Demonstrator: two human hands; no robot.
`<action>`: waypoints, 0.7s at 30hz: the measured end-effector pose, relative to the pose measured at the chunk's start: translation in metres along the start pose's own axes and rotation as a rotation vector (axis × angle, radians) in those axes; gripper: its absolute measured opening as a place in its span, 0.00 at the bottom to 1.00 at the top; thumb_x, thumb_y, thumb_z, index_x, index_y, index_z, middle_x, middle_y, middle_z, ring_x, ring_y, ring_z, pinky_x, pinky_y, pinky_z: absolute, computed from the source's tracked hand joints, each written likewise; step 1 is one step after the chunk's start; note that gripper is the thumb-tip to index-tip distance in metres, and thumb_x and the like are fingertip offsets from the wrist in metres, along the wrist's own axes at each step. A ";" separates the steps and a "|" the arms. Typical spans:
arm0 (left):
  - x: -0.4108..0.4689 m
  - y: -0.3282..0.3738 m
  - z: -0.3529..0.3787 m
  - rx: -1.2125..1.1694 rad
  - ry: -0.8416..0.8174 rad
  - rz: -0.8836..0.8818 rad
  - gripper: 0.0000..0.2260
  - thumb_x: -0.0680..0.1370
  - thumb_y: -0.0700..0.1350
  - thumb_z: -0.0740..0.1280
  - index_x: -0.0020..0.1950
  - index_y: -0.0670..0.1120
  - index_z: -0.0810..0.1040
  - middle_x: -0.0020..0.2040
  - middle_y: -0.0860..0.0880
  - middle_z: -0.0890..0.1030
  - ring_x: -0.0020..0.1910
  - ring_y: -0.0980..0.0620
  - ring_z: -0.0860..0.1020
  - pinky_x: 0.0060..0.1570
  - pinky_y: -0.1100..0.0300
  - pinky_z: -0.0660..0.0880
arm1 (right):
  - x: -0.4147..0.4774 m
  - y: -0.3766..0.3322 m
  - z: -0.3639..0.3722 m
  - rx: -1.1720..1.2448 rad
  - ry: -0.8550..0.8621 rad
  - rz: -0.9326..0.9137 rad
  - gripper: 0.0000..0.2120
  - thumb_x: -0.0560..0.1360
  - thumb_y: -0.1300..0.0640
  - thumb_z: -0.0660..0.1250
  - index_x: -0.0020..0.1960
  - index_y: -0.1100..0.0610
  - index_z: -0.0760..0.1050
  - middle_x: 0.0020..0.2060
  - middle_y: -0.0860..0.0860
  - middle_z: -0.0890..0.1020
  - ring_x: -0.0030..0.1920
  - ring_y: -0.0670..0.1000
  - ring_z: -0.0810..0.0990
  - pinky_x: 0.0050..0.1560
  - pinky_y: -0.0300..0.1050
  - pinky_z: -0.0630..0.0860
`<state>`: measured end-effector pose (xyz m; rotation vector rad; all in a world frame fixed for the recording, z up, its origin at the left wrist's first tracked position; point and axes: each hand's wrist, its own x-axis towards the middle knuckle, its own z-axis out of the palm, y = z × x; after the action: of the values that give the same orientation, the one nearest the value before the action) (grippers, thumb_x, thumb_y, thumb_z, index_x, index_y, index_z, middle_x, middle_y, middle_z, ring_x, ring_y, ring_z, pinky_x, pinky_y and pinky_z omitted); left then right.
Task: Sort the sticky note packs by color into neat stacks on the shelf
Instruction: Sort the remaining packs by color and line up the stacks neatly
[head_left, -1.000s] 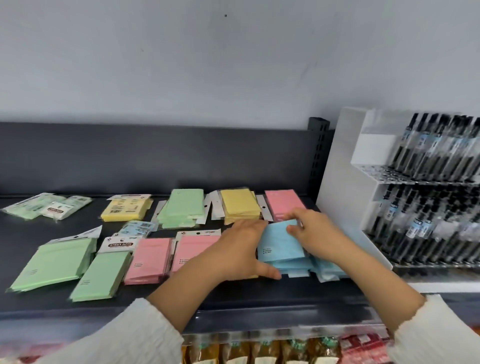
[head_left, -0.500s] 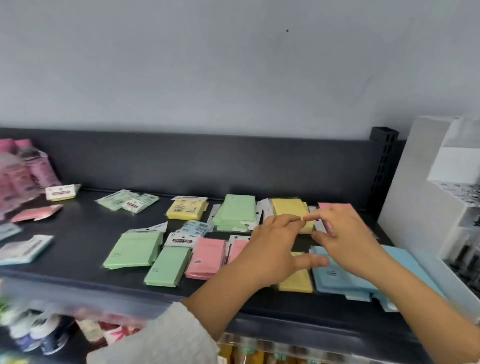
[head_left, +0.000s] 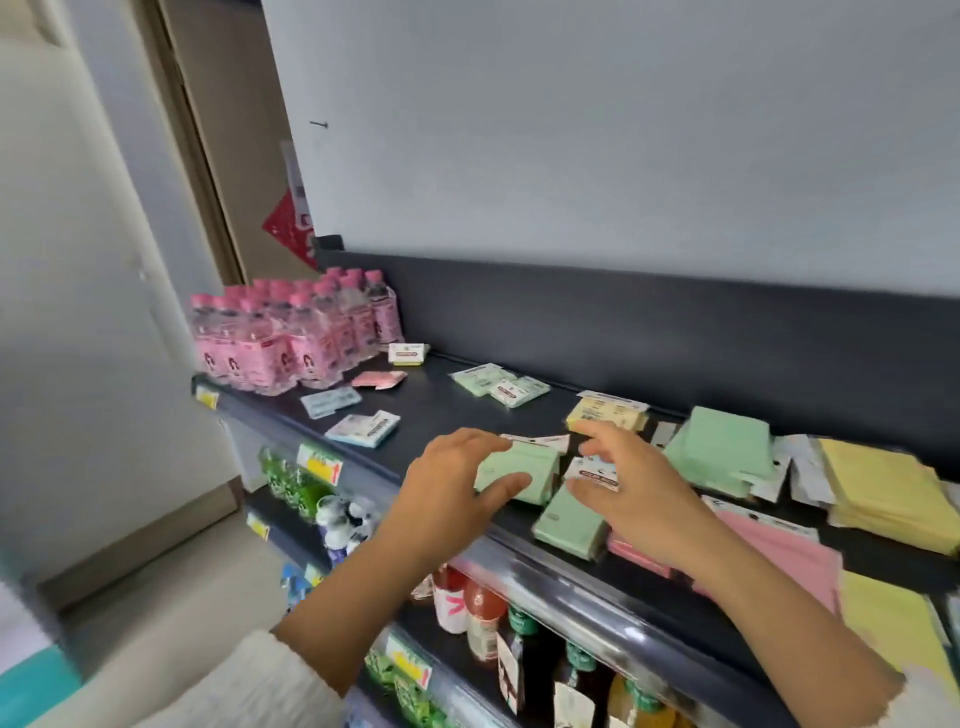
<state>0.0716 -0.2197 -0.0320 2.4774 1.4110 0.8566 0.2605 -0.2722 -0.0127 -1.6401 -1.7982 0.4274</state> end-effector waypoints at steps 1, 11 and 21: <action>-0.004 -0.013 -0.007 0.004 0.001 -0.028 0.21 0.75 0.59 0.65 0.66 0.51 0.74 0.64 0.54 0.75 0.64 0.52 0.71 0.63 0.55 0.70 | 0.005 -0.005 0.008 0.000 -0.025 -0.003 0.25 0.76 0.53 0.66 0.71 0.46 0.61 0.63 0.46 0.72 0.65 0.47 0.68 0.63 0.42 0.64; -0.006 -0.165 -0.060 -0.072 0.099 -0.085 0.19 0.75 0.55 0.67 0.64 0.50 0.76 0.63 0.51 0.76 0.65 0.52 0.71 0.64 0.61 0.66 | 0.084 -0.071 0.105 -0.106 -0.096 0.053 0.25 0.76 0.50 0.65 0.71 0.46 0.61 0.65 0.45 0.71 0.67 0.47 0.66 0.66 0.45 0.65; 0.046 -0.277 -0.096 -0.113 0.039 0.016 0.19 0.75 0.53 0.68 0.63 0.48 0.77 0.61 0.49 0.78 0.63 0.49 0.72 0.62 0.56 0.69 | 0.167 -0.120 0.160 -0.201 -0.077 0.203 0.27 0.76 0.51 0.66 0.72 0.47 0.61 0.66 0.47 0.71 0.67 0.48 0.68 0.65 0.43 0.67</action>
<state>-0.1672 -0.0452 -0.0479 2.4041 1.3172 0.9651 0.0653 -0.0995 -0.0122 -1.9812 -1.7843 0.4148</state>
